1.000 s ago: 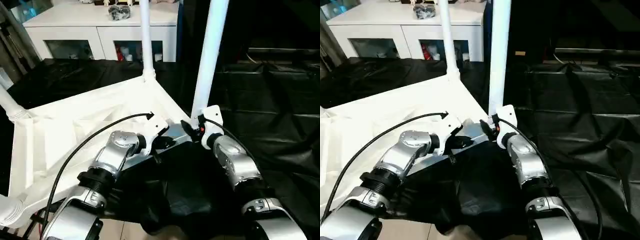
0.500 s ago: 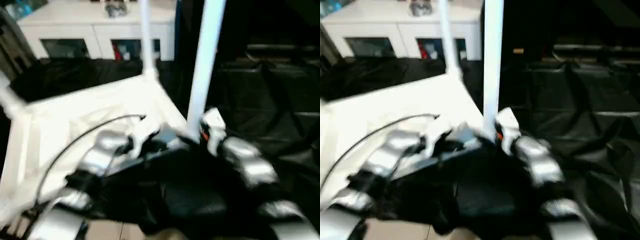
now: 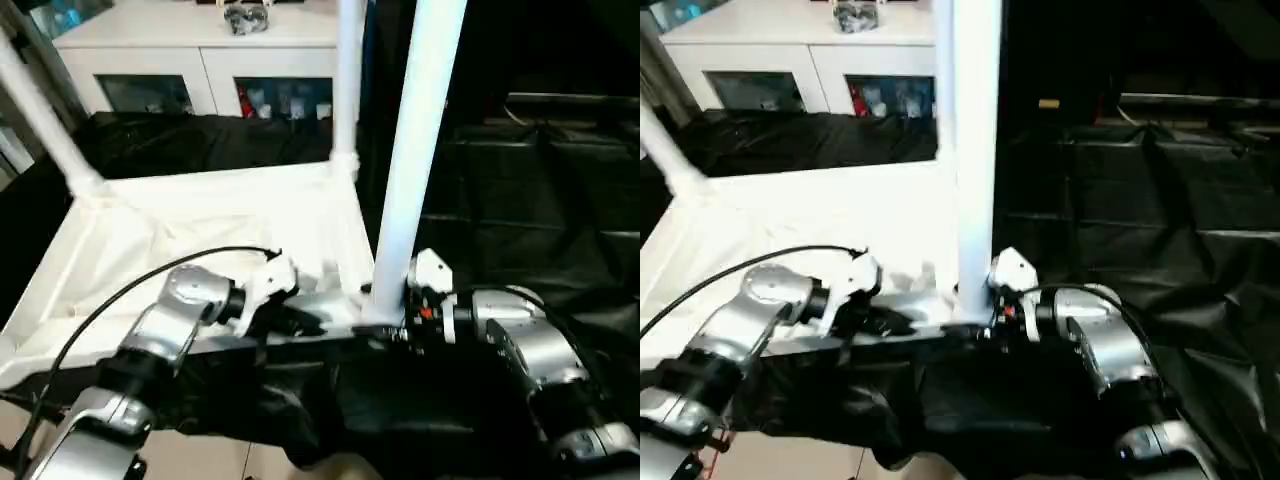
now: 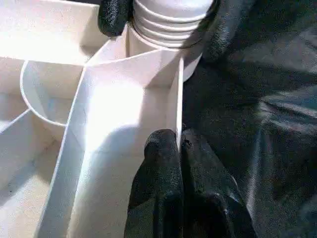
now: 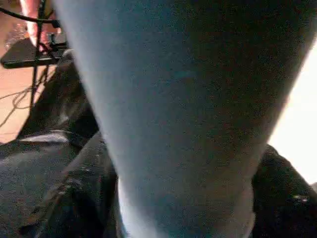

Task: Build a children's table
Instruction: Rotate leg to tighten

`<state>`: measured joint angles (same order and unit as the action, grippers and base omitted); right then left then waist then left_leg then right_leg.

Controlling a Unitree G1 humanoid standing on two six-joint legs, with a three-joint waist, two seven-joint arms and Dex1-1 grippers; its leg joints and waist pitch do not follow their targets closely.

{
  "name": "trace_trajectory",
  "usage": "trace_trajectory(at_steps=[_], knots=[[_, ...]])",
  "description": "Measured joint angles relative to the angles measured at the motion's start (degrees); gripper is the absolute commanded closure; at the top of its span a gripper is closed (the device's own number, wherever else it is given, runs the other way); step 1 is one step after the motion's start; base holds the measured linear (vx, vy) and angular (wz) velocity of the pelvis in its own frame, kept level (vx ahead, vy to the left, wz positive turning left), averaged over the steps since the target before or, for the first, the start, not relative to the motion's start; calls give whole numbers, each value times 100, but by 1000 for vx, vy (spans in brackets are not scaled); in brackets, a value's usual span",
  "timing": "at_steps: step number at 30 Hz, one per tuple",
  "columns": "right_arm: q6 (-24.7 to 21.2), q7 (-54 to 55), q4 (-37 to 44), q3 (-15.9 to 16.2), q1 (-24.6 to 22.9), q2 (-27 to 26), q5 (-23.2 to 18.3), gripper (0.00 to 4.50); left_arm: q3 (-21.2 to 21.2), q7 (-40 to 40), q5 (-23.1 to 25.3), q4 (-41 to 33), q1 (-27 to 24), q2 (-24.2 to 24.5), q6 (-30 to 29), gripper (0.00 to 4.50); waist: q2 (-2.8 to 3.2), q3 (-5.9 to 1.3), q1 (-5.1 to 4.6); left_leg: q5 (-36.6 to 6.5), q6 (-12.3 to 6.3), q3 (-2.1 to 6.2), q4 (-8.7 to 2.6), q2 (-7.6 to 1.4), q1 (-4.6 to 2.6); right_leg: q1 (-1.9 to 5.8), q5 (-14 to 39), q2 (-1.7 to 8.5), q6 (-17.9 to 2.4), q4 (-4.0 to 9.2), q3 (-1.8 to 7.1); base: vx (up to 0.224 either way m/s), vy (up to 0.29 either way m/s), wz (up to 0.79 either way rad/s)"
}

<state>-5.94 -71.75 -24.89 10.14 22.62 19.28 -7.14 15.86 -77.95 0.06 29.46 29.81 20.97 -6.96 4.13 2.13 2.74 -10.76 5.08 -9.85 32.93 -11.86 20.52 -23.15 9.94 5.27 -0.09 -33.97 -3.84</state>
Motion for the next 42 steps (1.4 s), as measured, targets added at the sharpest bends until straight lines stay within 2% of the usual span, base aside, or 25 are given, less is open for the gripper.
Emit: trace_trajectory(at_steps=[6,11,14,18,24,25,27,30,33,37,39,42], knots=[[4,109,0,0,-14,-34,8,172,-3,13,0,1,-10,7,4,450,1,-1,-2,0,0,1,1,-1,-4,1,0,0,0,-5,0,0,0,0],[-17,1004,-138,-271,-14,-408,81,175,-149,481,30,55,-15,-152,-72,450,5,1,-59,1,1,2,5,0,-10,3,-1,0,-1,-10,5,0,0,0],[31,2098,-575,-544,212,-756,214,177,-259,1128,154,322,110,-467,-72,450,7,0,-113,2,1,4,5,1,-19,5,-1,0,1,-9,6,0,0,0],[4,3703,-1043,-965,550,-1178,372,178,-268,2116,354,682,459,-974,-230,450,15,-3,-116,2,2,4,5,2,-29,10,6,-1,14,-8,7,0,0,0],[26,5014,-1415,-1218,872,-1467,519,178,-387,2908,418,907,648,-1468,-449,450,49,-17,-101,1,3,0,-3,3,-22,10,3,0,8,-5,6,0,0,0],[54,5063,-1439,-1222,880,-1474,540,178,-389,2947,421,907,648,-1488,-453,450,50,-18,-99,1,3,-1,-5,3,-20,9,4,0,9,-3,5,0,0,0],[168,5133,-1530,-1258,897,-1533,557,108,-393,2963,431,914,647,-1492,-453,450,50,-18,-100,1,3,0,-6,3,-18,8,4,0,9,-2,2,0,0,0],[187,5146,-1589,-1337,928,-1637,541,106,-386,2962,454,925,646,-1491,-453,450,43,-13,-113,1,2,1,-5,3,-18,8,3,0,8,-2,3,0,0,0],[192,5087,-1585,-1335,928,-1644,539,64,-387,2897,456,924,645,-1463,-428,450,40,-11,-127,1,2,2,-4,3,-17,8,3,0,8,1,4,0,0,0],[219,4731,-1568,-1319,925,-1632,532,52,-387,2681,433,889,632,-1334,-373,450,31,-6,-186,0,2,2,-6,1,-7,1,3,-1,8,2,0,0,0,0],[228,4182,-1452,-1145,844,-1449,515,52,-387,2418,385,775,548,-1161,-321,450,28,-4,-240,-1,0,3,-8,0,-1,-2,4,-2,7,6,-4,0,0,0],[238,3243,-1154,-878,649,-1080,480,52,-380,1981,256,644,421,-953,-271,450,25,-2,-245,-2,-2,2,-13,-1,5,-5,7,-3,3,10,-10,0,0,0]])
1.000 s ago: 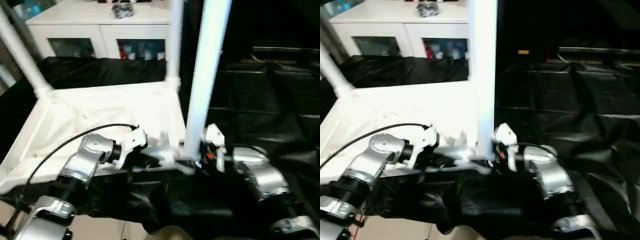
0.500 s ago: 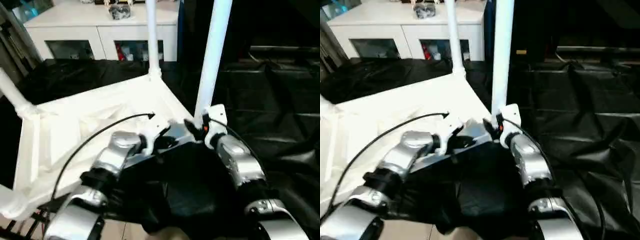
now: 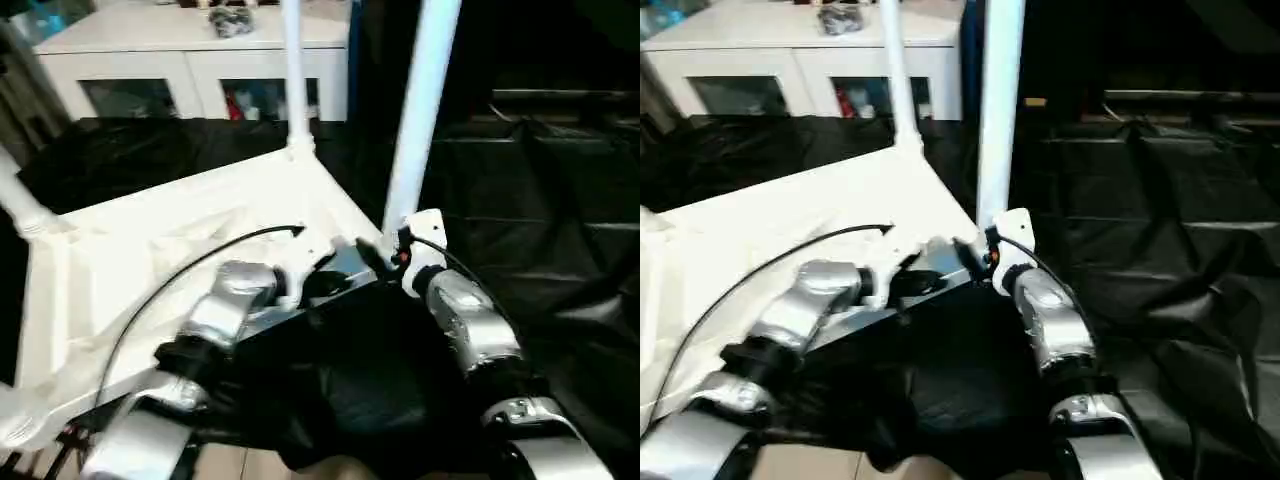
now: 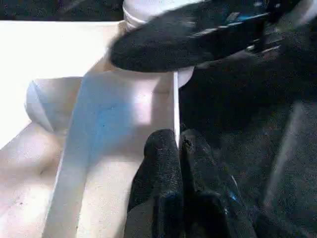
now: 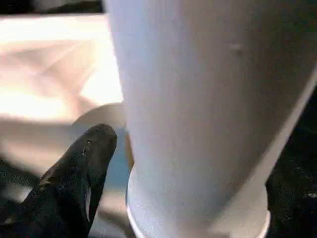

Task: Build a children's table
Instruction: Rotate leg to tighten

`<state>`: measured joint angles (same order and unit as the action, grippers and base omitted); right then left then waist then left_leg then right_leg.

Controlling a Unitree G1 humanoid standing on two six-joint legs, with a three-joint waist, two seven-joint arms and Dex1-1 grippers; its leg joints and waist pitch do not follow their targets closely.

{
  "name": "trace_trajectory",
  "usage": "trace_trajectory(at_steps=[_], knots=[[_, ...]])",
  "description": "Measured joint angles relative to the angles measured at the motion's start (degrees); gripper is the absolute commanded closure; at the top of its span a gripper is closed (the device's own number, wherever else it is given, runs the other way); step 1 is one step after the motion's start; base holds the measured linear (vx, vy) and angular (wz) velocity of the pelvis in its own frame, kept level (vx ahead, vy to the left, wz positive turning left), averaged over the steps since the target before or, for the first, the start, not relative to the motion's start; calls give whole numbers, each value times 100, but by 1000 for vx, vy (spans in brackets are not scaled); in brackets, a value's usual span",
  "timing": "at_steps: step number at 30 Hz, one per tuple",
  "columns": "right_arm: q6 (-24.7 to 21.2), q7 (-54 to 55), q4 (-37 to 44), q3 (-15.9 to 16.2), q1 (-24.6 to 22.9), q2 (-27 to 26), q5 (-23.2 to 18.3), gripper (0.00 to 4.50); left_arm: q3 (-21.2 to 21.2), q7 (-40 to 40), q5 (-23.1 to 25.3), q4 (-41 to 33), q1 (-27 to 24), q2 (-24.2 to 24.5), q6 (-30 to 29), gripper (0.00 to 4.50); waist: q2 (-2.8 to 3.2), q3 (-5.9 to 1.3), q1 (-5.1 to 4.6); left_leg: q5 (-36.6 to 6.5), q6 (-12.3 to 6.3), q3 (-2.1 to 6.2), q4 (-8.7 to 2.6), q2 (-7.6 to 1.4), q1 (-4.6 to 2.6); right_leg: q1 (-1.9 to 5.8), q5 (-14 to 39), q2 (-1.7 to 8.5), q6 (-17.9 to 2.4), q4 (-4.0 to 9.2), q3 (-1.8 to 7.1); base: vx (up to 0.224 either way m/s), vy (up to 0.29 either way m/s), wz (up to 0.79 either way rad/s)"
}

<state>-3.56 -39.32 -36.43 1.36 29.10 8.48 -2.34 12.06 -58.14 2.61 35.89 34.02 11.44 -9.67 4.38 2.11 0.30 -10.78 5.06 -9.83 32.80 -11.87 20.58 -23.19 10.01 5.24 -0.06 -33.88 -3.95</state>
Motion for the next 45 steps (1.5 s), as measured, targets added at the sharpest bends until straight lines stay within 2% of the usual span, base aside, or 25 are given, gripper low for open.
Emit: trace_trajectory(at_steps=[4,6,12,13,16,23,29,33,36,40,45], knots=[[-32,-1128,387,301,-235,448,-151,52,64,-630,-77,-108,-85,239,93,450,-3,2,63,0,-1,-1,3,0,2,0,0,1,-1,-3,0,0,0,0],[-88,-1672,550,426,-318,662,-229,52,138,-890,-97,-139,-89,372,149,450,-4,3,140,1,-1,-1,7,0,-1,2,0,1,-2,-8,2,0,0,0],[-169,-2662,914,697,-448,1086,-262,52,244,-1398,-174,-179,-139,571,260,450,-8,5,204,1,0,-1,15,0,-2,5,-1,3,-2,-13,6,0,0,0],[-206,-2748,934,701,-449,1097,-271,75,245,-1446,-177,-185,-149,587,269,450,-8,5,205,1,0,-1,16,0,-2,5,-1,3,-2,-14,7,0,0,0],[-257,-2841,948,703,-449,1111,-304,83,250,-1554,-178,-185,-151,619,282,450,-8,5,214,1,0,-1,15,0,-2,5,-1,3,-2,-14,6,0,0,0],[-337,-2864,955,706,-449,1116,-358,149,253,-1645,-180,-188,-160,641,289,450,-8,5,230,1,0,-1,15,0,-2,5,-1,3,-2,-14,6,0,0,0],[-469,-2832,1038,667,-493,1103,-358,169,233,-1612,-197,-198,-183,615,267,450,-5,3,247,1,0,-1,15,0,-4,6,-1,3,-2,-14,6,0,0,0],[-363,-1611,664,176,-465,594,-330,173,60,-802,-61,-98,-150,318,193,450,-4,1,209,3,1,0,27,1,-14,14,-4,4,-7,-20,10,0,0,0],[-262,-699,368,-33,-314,325,-229,173,20,-254,28,82,-8,37,83,450,-4,1,156,3,1,1,34,2,-22,21,-3,4,-5,-17,14,0,0,0],[-199,455,70,-229,-113,-3,-38,174,-57,467,161,306,159,-356,-96,450,4,-5,140,3,1,2,33,4,-40,35,14,4,23,-15,16,0,0,0],[-161,1614,-449,-390,296,-387,200,174,-108,1084,274,483,325,-618,-258,450,21,-16,127,3,1,7,29,5,-43,37,14,4,25,-12,16,0,0,0]])
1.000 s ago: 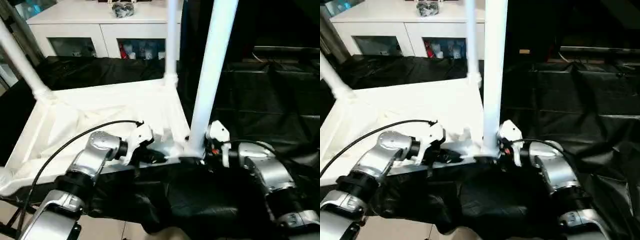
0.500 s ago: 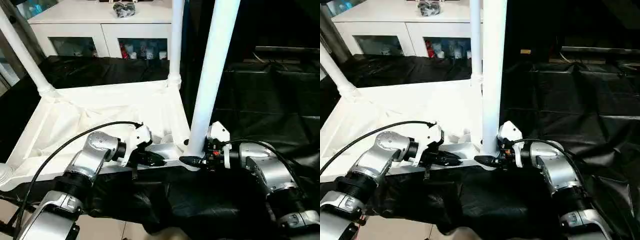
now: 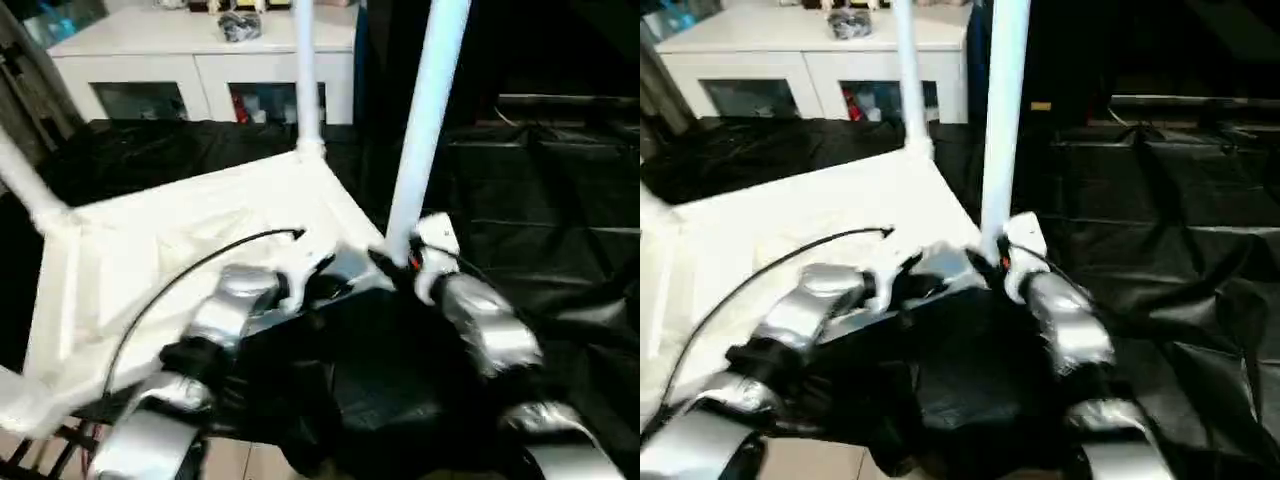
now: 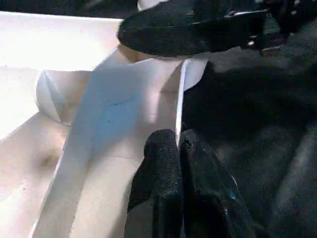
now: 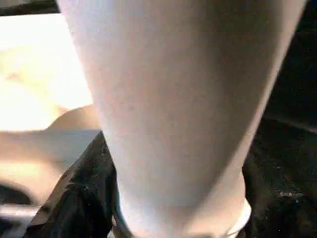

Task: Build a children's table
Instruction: Rotate leg to tighten

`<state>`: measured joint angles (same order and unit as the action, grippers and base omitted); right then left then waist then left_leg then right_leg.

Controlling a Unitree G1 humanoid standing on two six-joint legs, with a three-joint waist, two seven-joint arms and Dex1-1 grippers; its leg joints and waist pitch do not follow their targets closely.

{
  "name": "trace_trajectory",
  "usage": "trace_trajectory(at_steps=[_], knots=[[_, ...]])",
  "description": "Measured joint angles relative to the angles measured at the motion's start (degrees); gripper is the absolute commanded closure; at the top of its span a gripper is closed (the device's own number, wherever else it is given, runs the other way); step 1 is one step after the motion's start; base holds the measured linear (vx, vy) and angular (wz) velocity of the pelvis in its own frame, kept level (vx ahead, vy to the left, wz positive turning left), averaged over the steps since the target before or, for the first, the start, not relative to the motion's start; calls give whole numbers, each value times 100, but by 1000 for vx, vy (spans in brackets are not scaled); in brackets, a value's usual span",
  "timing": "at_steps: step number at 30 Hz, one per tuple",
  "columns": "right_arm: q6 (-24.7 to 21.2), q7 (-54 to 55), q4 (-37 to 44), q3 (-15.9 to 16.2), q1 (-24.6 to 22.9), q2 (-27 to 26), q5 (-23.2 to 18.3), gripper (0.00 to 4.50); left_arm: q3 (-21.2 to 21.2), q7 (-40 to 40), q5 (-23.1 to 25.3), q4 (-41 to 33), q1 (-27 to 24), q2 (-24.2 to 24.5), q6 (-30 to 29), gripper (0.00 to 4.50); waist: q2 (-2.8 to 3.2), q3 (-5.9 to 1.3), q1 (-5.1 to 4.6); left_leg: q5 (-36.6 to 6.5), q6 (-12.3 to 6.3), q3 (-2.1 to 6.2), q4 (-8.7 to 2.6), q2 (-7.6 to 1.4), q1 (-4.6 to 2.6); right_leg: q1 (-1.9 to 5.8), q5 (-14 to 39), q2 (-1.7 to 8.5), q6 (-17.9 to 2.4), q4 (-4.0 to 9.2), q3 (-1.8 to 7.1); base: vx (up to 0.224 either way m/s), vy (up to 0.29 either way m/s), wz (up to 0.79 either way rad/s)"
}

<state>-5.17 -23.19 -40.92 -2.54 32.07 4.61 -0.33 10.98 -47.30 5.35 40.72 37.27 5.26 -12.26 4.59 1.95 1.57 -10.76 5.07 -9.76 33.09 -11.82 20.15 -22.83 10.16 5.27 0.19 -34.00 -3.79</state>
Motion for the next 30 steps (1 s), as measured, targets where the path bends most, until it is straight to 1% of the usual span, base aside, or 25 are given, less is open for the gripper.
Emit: trace_trajectory(at_steps=[1,3,7,8,10,12,14,16,19,21,23,28,30], knots=[[42,72,-36,0,9,-11,9,139,-2,28,1,10,5,-18,-1,450,3,-2,1,0,0,-1,-2,1,0,1,0,0,0,2,0,0,0,0],[136,87,-96,-42,12,-43,0,104,-9,30,0,10,6,-20,2,450,3,-3,1,-1,0,-2,-9,1,0,1,-3,0,-5,3,0,0,0,0],[197,-17,-96,-90,6,-99,-79,91,-12,-38,-1,7,5,23,54,450,3,-2,-15,-1,0,-3,-13,0,3,-4,-15,0,-25,3,-3,0,0,0],[223,-124,-94,-90,-2,-88,-81,63,-10,-129,-4,7,3,73,91,450,1,-1,-32,-1,1,-2,-15,0,5,-7,-15,0,-25,4,-4,0,0,0],[285,-517,-59,-67,-47,-8,-110,63,-1,-350,-21,-76,-52,177,134,450,2,0,-76,-2,1,-1,-23,-1,9,-10,-15,-1,-25,7,-6,0,0,0],[305,-1006,35,34,-101,122,-136,63,2,-582,-70,-167,-116,316,202,450,2,0,-129,-3,1,-1,-34,-2,20,-21,-14,-2,-24,14,-12,0,0,0],[288,-1346,139,109,-155,264,-164,63,7,-743,-103,-223,-147,383,210,450,4,-1,-138,-2,0,-3,-39,-3,30,-27,-11,-3,-28,15,-18,0,0,0],[279,-1924,358,218,-319,475,-248,63,14,-1027,-161,-346,-248,522,240,450,4,-1,-134,-4,-5,-4,-43,-6,33,-27,-5,-5,-34,19,-25,0,0,0],[171,-2811,704,472,-518,846,-407,63,88,-1539,-283,-477,-374,742,330,450,11,2,-90,-2,-10,-4,-42,-6,35,-27,-5,-4,-35,18,-26,0,0,0],[122,-3200,779,553,-552,912,-445,63,138,-1822,-326,-501,-414,816,380,450,13,3,-48,-4,-5,-5,-38,-6,34,-26,-7,-4,-37,13,-23,0,0,0],[97,-3535,873,642,-593,1000,-487,63,229,-2033,-340,-571,-436,906,437,450,23,11,15,-4,-5,-7,-27,-5,32,-25,-7,-1,-38,5,-16,0,0,0],[98,-4401,1252,997,-780,1344,-559,63,314,-2615,-402,-752,-556,1198,538,450,24,11,42,-4,-4,-7,-27,-5,30,-22,-7,-1,-37,4,-15,0,0,0],[54,-4632,1364,1083,-820,1422,-597,84,351,-2776,-447,-803,-585,1273,545,450,27,12,45,-4,-4,-7,-27,-4,33,-24,-7,-1,-37,6,-15,0,0,0]])
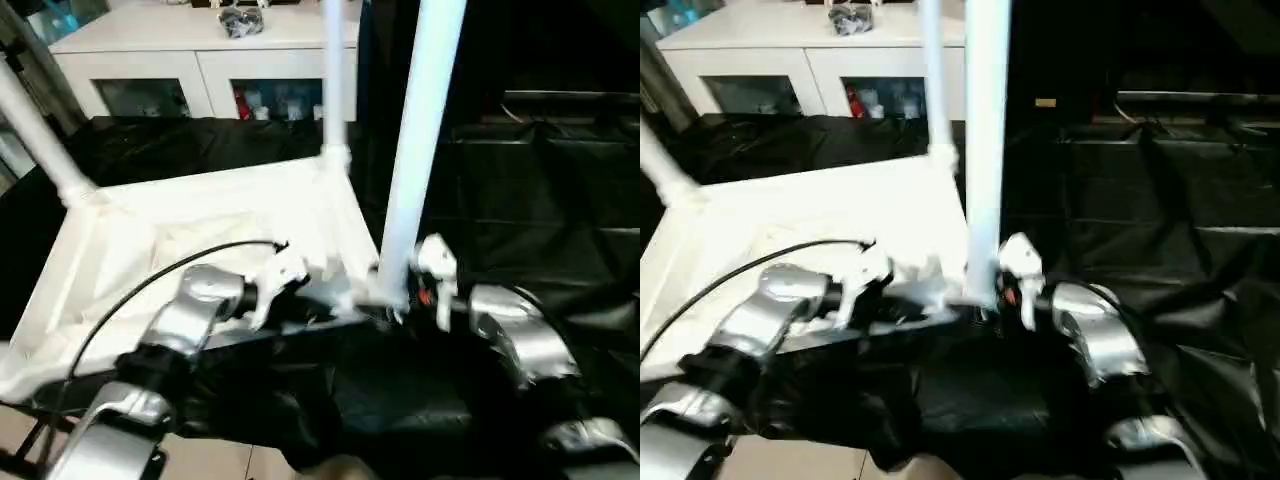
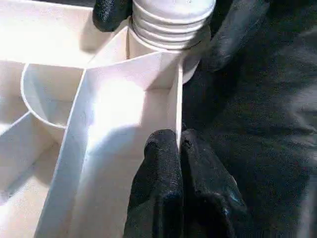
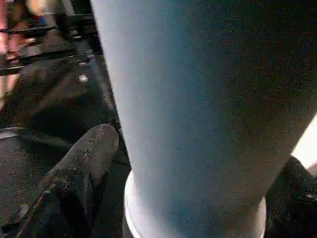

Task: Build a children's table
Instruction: Rotate leg to tighten

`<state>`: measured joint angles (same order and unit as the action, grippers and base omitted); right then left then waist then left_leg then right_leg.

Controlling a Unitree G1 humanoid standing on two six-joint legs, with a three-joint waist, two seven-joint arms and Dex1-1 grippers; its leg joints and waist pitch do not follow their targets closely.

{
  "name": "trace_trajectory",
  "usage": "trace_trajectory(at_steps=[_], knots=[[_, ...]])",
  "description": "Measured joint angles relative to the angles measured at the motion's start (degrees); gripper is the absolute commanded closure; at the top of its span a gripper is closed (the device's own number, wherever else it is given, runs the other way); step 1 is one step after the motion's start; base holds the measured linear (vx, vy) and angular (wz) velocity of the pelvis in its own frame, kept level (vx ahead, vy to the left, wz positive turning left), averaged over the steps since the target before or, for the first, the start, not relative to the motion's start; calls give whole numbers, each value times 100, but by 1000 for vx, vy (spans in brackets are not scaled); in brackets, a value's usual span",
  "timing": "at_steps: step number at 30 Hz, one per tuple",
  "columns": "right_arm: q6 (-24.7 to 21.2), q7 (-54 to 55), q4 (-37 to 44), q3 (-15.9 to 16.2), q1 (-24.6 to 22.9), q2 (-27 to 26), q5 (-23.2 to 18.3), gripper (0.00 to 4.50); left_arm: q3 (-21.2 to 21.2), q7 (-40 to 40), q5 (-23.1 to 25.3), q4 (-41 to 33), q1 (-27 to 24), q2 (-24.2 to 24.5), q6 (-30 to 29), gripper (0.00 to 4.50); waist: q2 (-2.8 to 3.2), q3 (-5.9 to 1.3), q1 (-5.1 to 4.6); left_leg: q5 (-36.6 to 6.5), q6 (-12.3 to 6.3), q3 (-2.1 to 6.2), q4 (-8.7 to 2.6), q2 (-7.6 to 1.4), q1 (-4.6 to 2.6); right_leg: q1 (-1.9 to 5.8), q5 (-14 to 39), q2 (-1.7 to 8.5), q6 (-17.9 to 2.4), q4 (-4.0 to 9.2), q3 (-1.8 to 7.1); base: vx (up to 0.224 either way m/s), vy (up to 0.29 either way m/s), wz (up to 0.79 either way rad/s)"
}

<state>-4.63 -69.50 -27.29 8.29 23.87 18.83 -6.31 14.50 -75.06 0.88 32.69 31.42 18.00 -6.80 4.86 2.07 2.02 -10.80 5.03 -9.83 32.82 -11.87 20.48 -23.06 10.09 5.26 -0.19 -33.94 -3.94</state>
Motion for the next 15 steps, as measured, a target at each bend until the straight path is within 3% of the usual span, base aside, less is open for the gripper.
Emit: trace_trajectory(at_steps=[11,15], knots=[[-99,-176,134,57,-89,20,-13,163,50,-233,-11,-120,-87,117,66,450,1,0,11,0,0,0,0,0,-1,1,0,0,0,0,0,0,0,0],[-143,-152,182,56,-111,21,-16,173,47,-227,-11,-135,-95,118,65,450,1,0,14,0,0,0,0,0,-1,1,0,0,1,0,0,0,0,0]])
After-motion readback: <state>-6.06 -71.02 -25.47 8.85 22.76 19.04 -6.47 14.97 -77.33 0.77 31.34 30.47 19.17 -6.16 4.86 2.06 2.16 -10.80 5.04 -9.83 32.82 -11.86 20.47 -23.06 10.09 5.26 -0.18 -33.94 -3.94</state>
